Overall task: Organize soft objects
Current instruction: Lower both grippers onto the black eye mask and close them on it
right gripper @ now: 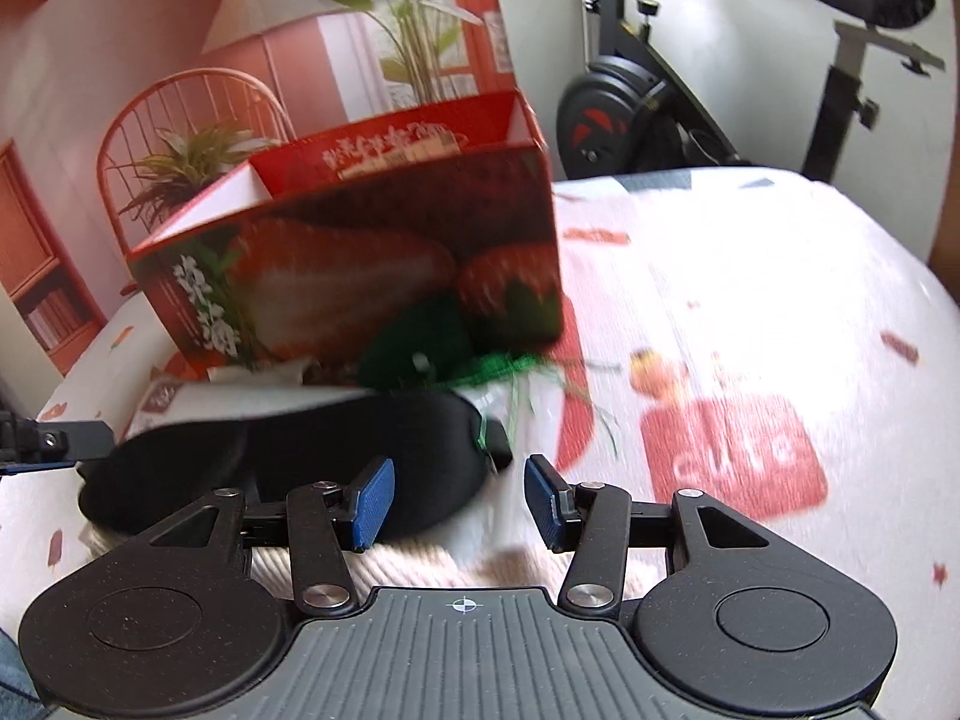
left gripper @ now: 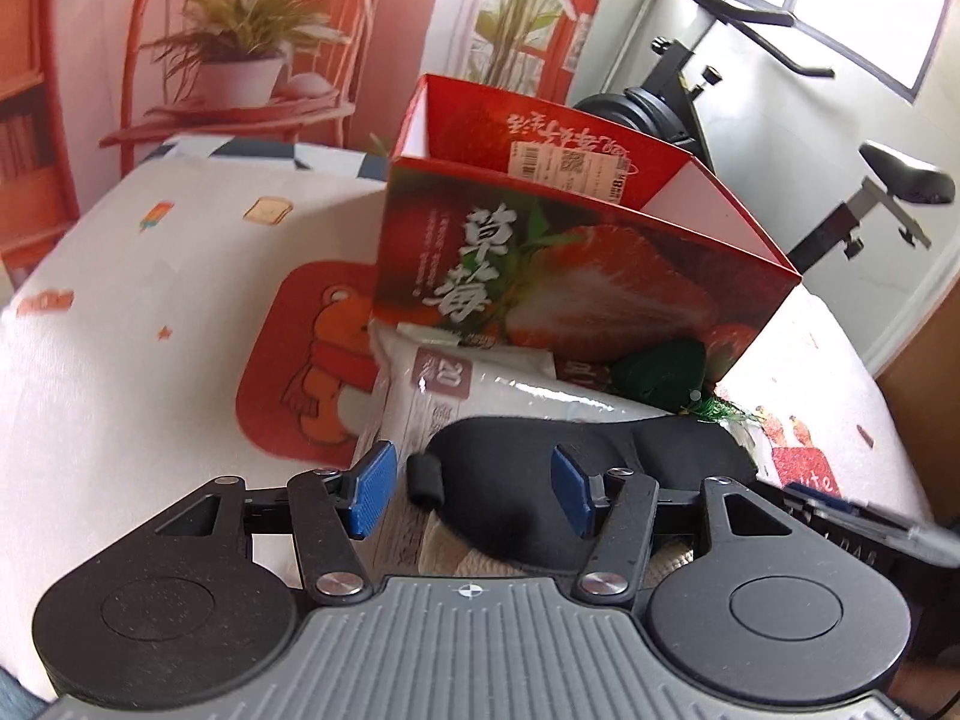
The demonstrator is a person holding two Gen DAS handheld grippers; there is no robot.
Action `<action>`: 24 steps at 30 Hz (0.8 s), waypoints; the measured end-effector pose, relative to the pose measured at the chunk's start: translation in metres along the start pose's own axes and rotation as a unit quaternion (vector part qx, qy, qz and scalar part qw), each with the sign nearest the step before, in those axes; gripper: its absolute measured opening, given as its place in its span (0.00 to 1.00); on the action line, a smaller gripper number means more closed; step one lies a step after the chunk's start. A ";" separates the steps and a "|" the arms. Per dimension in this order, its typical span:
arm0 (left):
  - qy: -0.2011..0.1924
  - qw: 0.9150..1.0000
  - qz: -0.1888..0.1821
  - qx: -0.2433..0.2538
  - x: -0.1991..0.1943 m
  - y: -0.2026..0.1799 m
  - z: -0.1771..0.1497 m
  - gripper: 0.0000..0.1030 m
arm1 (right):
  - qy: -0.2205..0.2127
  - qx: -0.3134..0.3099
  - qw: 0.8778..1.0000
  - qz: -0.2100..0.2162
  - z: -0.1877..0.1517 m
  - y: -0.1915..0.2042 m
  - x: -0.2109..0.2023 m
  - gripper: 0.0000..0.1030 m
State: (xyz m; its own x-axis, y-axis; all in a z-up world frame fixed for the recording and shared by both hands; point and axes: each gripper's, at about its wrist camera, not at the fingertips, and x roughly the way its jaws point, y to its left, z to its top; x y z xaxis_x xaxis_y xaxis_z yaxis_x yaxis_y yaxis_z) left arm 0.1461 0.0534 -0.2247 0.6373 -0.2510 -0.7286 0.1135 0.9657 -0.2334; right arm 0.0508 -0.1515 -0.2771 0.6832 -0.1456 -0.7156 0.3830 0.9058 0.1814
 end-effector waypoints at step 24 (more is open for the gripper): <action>0.040 0.997 -0.044 -0.043 0.018 0.008 -0.011 0.58 | 0.001 0.030 0.998 0.057 -0.003 -0.002 0.017 0.55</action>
State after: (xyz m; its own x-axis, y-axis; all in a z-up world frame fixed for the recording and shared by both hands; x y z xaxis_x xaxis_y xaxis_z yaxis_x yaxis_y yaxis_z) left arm 0.1506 0.0563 -0.2467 0.5650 -0.3416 -0.7510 0.0979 0.9316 -0.3500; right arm 0.0598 -0.1547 -0.2922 0.7228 -0.0417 -0.6898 0.3393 0.8910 0.3016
